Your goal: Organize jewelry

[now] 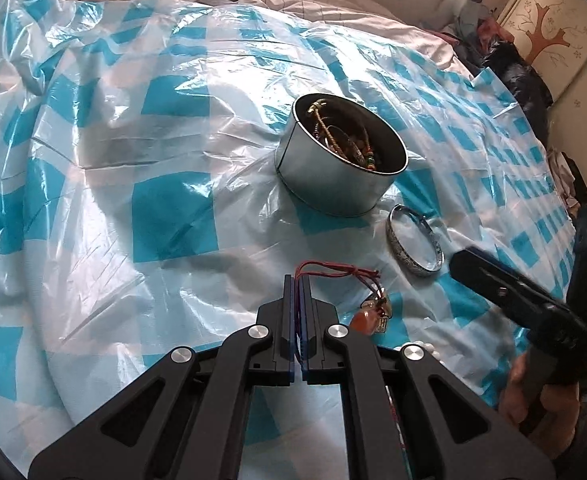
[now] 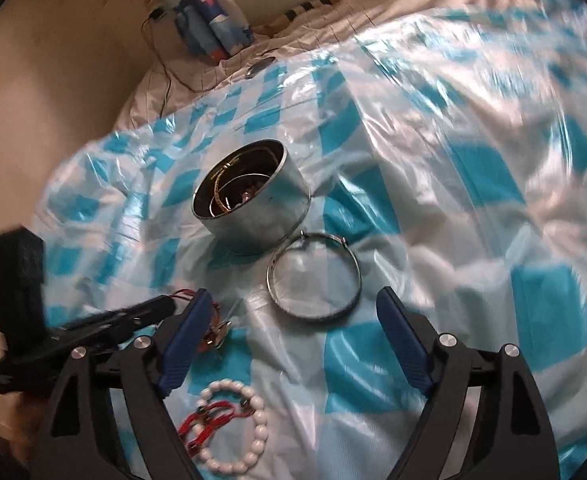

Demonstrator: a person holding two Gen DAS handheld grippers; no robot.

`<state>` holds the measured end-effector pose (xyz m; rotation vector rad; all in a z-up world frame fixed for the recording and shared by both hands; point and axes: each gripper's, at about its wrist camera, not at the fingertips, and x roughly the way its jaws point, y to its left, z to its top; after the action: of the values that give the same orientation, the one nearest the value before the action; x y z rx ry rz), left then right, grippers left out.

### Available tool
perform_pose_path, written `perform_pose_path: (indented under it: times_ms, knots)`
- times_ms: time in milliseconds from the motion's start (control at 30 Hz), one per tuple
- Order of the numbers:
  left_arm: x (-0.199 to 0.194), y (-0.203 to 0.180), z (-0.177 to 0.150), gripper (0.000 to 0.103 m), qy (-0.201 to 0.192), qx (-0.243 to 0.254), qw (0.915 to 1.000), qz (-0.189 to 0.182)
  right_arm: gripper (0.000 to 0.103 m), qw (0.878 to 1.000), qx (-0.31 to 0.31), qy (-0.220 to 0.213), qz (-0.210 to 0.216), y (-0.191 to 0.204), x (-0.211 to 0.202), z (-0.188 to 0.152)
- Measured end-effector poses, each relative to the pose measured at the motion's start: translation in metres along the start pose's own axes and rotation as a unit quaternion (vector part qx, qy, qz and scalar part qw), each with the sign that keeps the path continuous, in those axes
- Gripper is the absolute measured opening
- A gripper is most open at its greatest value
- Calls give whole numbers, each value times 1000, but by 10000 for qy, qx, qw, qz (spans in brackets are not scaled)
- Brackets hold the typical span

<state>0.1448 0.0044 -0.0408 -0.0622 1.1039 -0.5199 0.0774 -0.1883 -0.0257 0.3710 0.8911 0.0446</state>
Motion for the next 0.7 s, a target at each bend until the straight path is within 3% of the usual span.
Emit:
perform_pose_path:
  times_ms: [100,267,300,367,400,533,700]
  knots:
    - [0,6,-1,2,14,-46,10000,81,82,9989,-347,82,-312,14,18,6]
    - [-1,15,-1,2,35,-146,9998,162,81,9969,-325,490,-528,8,43,7]
    - [0,16,-1,2,46,-159,9997,173,78,9962,-400,485,-598,9,43,6]
    - [3,16,-1,2,91,-165,9997,182,62,9943,-590,488,-739,13,42,3]
    - [4,15,-2,2,117,-158,9996,182,62,9945,-590,467,-734,13,41,3]
    - [7,12,-3,2,141,-116,9997,156,61,9977,-308,348,-500,7,33,5]
    - [-5,14,1,2,-80,-194,9998,-3,61,9985,466,86,276,-15,14,10]
